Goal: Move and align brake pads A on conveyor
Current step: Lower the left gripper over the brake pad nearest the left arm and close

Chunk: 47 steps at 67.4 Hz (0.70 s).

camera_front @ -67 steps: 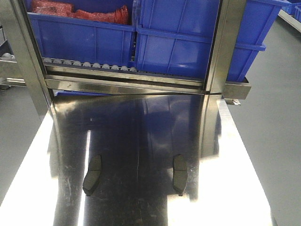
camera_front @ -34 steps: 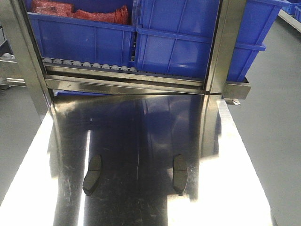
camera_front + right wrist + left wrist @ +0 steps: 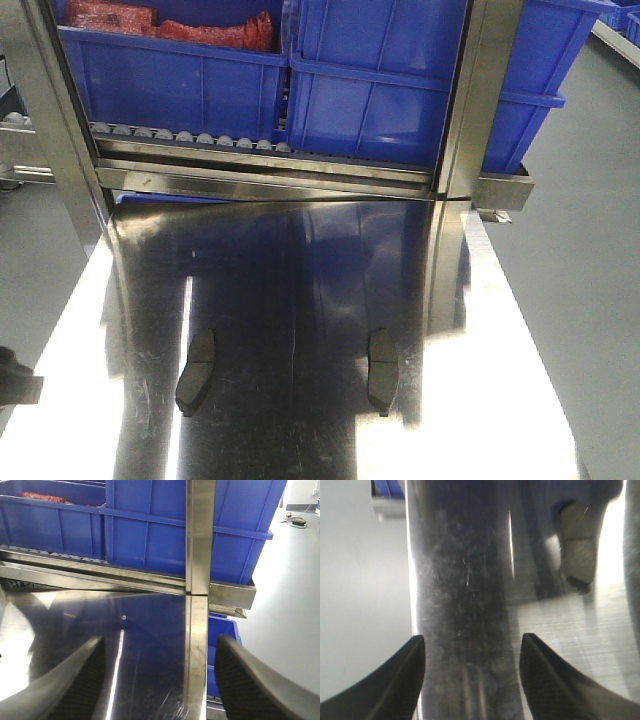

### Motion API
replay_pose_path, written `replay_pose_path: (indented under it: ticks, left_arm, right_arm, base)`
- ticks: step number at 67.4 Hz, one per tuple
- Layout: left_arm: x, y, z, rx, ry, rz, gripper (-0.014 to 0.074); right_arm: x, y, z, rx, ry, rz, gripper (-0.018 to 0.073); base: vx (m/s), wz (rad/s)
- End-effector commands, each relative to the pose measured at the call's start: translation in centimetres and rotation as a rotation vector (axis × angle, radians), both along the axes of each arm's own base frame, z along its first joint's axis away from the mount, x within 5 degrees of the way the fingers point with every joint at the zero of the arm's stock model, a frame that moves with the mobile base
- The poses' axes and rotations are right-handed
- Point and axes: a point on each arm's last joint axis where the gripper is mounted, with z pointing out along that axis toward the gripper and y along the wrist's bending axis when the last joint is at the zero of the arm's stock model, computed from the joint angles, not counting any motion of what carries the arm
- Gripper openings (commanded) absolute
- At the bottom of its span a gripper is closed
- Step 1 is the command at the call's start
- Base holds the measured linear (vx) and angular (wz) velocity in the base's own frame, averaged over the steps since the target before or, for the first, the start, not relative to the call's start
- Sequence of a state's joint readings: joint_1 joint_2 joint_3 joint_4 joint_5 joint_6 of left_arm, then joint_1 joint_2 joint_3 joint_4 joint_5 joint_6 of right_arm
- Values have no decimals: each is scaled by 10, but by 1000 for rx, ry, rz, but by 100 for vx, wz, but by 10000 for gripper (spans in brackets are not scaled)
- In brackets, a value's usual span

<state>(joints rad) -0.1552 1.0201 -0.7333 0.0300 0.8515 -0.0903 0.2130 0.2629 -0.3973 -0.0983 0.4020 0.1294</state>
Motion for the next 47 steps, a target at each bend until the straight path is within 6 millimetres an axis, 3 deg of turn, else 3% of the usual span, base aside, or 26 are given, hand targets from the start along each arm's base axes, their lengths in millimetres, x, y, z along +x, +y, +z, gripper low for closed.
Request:
replay_pose_path:
  ticks: [1, 12, 35, 47]
  left_arm:
    - [21, -5, 5, -14, -7, 0, 394]
    - [48, -17, 1, -70, 52, -7, 394]
    - [93, -82, -20, -90, 183, -153, 395]
    - [114, -106, -37, -108, 220, -129, 411]
  right_arm:
    - [1, 0, 14, 3, -88, 2, 449]
    - [1, 0, 14, 3, -88, 2, 449]
    - [1, 0, 14, 3, -88, 2, 449]
    - [1, 0, 14, 3, -88, 2, 449]
  base:
    - [0, 0]
    - [0, 0]
    - [0, 0]
    - [0, 0]
